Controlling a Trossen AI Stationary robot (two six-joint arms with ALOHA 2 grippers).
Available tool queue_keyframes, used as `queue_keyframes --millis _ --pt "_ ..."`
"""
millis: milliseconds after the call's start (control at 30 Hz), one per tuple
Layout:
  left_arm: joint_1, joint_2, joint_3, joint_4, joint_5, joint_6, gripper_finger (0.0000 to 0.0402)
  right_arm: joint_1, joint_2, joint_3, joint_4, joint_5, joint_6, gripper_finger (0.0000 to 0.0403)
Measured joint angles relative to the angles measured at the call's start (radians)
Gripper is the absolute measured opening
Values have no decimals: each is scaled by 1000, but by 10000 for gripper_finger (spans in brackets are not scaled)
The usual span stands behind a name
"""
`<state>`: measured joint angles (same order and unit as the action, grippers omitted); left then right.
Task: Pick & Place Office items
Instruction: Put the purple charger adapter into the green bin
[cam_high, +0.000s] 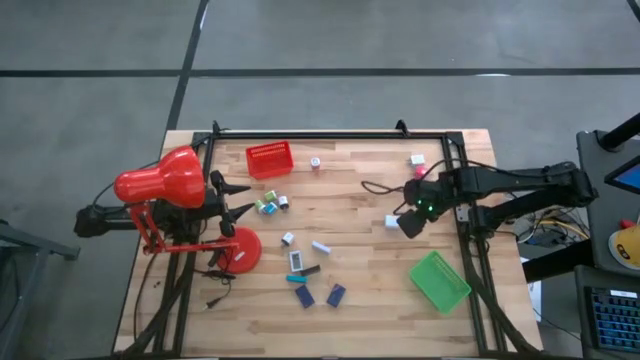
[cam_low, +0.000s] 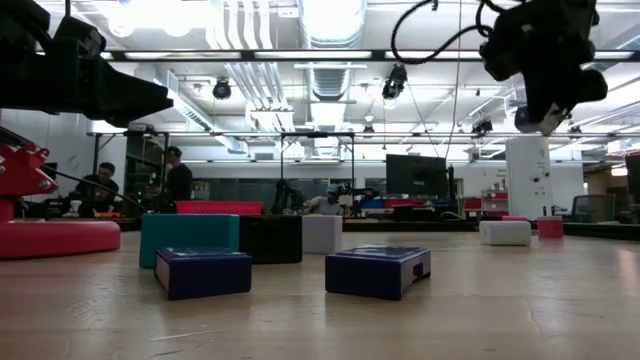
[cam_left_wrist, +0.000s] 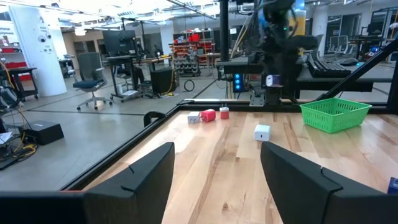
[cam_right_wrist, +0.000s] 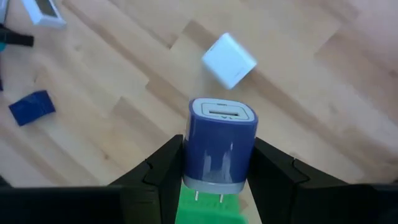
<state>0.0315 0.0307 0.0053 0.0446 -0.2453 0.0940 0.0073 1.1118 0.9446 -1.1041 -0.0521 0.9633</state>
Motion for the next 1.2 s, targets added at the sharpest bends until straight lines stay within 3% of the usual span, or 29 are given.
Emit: queue_keyframes --millis 133,600,933,1200 --pt "0 0 0 0 0 0 245 105 33 38 -4 12 88 148" --pt "0 0 0 0 0 0 245 459 39 41 -12 109 661 148" --pt "0 0 0 0 0 0 245 684 138 40 -21 108 893 148" --pt "0 0 0 0 0 0 245 778 206 40 -35 113 1028 148"
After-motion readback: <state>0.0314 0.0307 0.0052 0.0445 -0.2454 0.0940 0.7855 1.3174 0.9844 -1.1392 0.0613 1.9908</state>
